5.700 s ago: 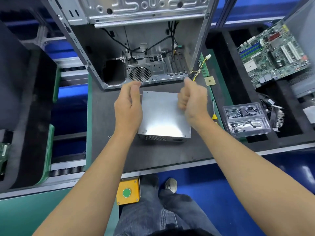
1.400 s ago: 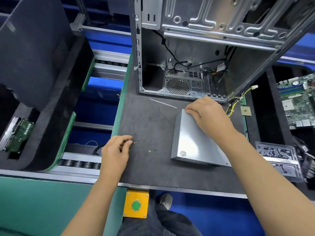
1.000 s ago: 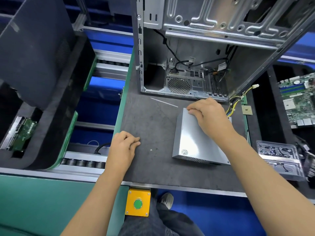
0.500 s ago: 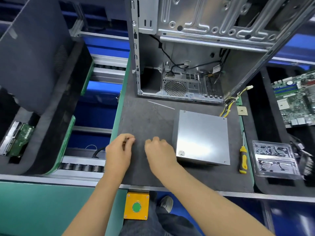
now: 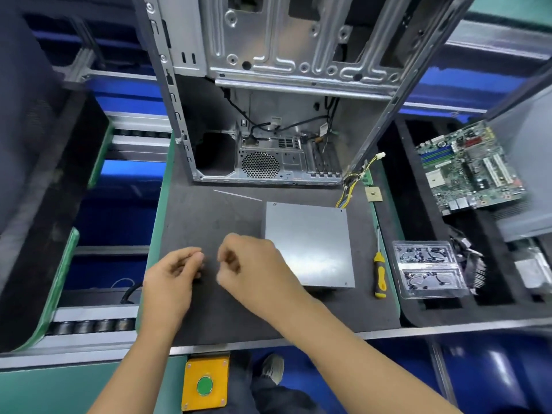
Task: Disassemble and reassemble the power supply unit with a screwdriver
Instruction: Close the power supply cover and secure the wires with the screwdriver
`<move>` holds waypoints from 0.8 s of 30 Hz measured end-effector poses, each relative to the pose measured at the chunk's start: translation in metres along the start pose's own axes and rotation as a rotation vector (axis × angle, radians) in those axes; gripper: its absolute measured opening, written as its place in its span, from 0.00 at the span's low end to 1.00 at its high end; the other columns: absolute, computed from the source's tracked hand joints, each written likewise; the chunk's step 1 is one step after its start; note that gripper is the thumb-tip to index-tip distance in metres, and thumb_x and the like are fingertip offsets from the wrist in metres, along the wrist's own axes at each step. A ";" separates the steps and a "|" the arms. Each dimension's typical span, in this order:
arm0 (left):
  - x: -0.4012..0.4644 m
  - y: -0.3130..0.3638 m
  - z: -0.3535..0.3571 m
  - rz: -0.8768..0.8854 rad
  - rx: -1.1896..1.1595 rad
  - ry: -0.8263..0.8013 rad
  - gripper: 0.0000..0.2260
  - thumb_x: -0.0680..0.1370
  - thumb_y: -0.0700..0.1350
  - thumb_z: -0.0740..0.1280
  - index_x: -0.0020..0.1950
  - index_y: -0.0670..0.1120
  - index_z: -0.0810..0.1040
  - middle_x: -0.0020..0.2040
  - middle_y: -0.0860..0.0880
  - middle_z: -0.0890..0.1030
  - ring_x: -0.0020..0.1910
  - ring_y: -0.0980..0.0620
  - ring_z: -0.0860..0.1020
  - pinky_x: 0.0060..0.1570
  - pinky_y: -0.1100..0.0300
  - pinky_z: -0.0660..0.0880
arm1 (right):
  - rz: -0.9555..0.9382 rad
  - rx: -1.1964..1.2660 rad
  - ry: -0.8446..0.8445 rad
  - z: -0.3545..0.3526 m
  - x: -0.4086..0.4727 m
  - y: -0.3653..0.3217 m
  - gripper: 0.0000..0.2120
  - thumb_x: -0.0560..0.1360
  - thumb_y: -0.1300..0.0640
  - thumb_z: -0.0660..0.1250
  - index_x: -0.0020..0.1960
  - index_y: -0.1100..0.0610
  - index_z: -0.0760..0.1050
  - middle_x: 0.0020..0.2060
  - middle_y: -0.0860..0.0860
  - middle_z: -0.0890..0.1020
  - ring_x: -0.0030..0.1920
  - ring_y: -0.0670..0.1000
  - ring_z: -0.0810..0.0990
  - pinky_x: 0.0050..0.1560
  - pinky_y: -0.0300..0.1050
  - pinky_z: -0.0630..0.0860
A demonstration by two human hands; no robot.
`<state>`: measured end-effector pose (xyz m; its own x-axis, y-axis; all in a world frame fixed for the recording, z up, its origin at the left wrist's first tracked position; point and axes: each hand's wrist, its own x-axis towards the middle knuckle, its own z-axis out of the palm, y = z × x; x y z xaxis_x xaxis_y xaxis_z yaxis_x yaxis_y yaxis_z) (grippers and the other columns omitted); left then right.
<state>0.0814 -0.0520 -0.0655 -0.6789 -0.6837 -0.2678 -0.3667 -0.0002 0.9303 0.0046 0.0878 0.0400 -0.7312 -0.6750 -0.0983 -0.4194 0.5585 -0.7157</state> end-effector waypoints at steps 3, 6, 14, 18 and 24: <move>0.005 0.003 0.013 -0.004 -0.055 -0.017 0.07 0.78 0.41 0.72 0.46 0.54 0.85 0.39 0.52 0.85 0.37 0.55 0.81 0.43 0.62 0.77 | 0.158 0.471 0.076 -0.050 -0.010 0.020 0.07 0.72 0.63 0.72 0.40 0.52 0.79 0.36 0.45 0.82 0.37 0.44 0.78 0.42 0.38 0.76; 0.006 0.008 0.024 0.020 -0.072 -0.039 0.10 0.78 0.43 0.72 0.46 0.59 0.85 0.41 0.53 0.85 0.37 0.58 0.81 0.44 0.63 0.76 | 0.242 0.541 0.233 -0.093 -0.014 0.060 0.07 0.71 0.68 0.72 0.41 0.57 0.81 0.39 0.52 0.85 0.39 0.47 0.82 0.43 0.43 0.79; 0.009 0.038 0.062 0.120 -0.129 -0.093 0.13 0.79 0.39 0.69 0.45 0.58 0.85 0.41 0.51 0.85 0.38 0.56 0.81 0.42 0.69 0.77 | 0.462 0.471 0.582 -0.132 -0.019 0.147 0.04 0.66 0.54 0.70 0.39 0.45 0.81 0.40 0.50 0.86 0.46 0.54 0.85 0.54 0.59 0.81; 0.008 0.062 0.082 0.171 -0.161 -0.123 0.12 0.78 0.38 0.70 0.45 0.55 0.85 0.38 0.50 0.84 0.36 0.56 0.80 0.42 0.67 0.78 | 0.466 0.399 0.526 -0.127 -0.016 0.162 0.08 0.71 0.60 0.72 0.40 0.48 0.83 0.39 0.47 0.86 0.45 0.51 0.85 0.54 0.56 0.81; -0.005 0.094 0.108 0.307 -0.089 -0.239 0.09 0.77 0.38 0.71 0.48 0.53 0.84 0.39 0.54 0.84 0.38 0.57 0.81 0.42 0.69 0.76 | 0.310 0.119 0.440 -0.123 -0.009 0.167 0.15 0.76 0.62 0.68 0.46 0.41 0.83 0.40 0.42 0.82 0.40 0.39 0.79 0.44 0.27 0.71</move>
<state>-0.0183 0.0298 -0.0032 -0.8810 -0.4729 -0.0146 -0.0743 0.1079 0.9914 -0.1256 0.2465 0.0063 -0.9774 -0.2084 -0.0368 -0.1038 0.6236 -0.7748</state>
